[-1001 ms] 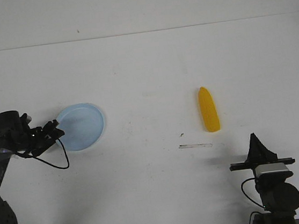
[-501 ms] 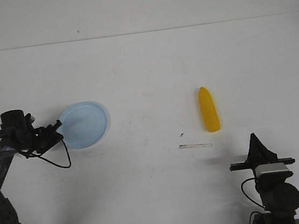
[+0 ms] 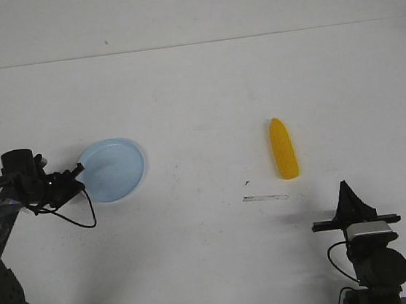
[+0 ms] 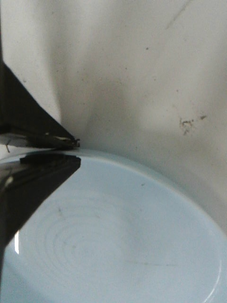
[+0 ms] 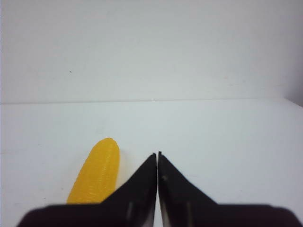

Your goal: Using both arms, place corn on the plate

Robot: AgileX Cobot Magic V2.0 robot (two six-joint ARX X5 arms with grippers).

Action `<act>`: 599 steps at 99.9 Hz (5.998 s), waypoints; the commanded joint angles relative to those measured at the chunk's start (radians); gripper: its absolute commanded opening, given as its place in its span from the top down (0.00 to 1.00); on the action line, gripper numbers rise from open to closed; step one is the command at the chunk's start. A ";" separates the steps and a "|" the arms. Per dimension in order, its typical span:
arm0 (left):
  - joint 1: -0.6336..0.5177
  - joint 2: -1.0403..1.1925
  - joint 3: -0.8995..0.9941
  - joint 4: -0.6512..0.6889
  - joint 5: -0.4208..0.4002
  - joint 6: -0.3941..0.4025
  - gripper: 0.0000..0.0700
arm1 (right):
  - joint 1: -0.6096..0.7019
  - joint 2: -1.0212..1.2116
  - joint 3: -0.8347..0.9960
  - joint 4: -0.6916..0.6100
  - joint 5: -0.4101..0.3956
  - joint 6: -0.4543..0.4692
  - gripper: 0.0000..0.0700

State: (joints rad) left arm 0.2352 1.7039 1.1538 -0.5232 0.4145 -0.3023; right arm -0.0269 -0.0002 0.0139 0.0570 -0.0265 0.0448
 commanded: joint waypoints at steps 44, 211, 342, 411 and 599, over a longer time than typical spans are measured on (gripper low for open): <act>-0.063 -0.140 0.017 -0.008 0.084 -0.047 1.00 | 0.000 0.001 -0.001 0.011 0.000 0.005 1.00; -0.640 -0.109 0.017 0.108 -0.162 -0.235 0.63 | 0.000 0.001 -0.001 0.011 0.000 0.005 1.00; -0.254 -1.242 -0.727 0.645 -0.362 0.336 1.00 | 0.000 0.001 -0.001 0.011 0.000 0.006 1.00; -0.254 -1.544 -0.730 0.467 -0.363 0.336 1.00 | 0.000 0.001 -0.001 0.011 0.000 0.006 1.00; -0.254 -1.544 -0.730 0.467 -0.363 0.336 1.00 | 0.236 0.991 0.689 -0.086 0.114 -0.014 1.00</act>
State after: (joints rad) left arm -0.0204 0.1623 0.4183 -0.0681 0.0513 0.0200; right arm 0.1902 0.9222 0.6445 0.0013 0.0753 0.0296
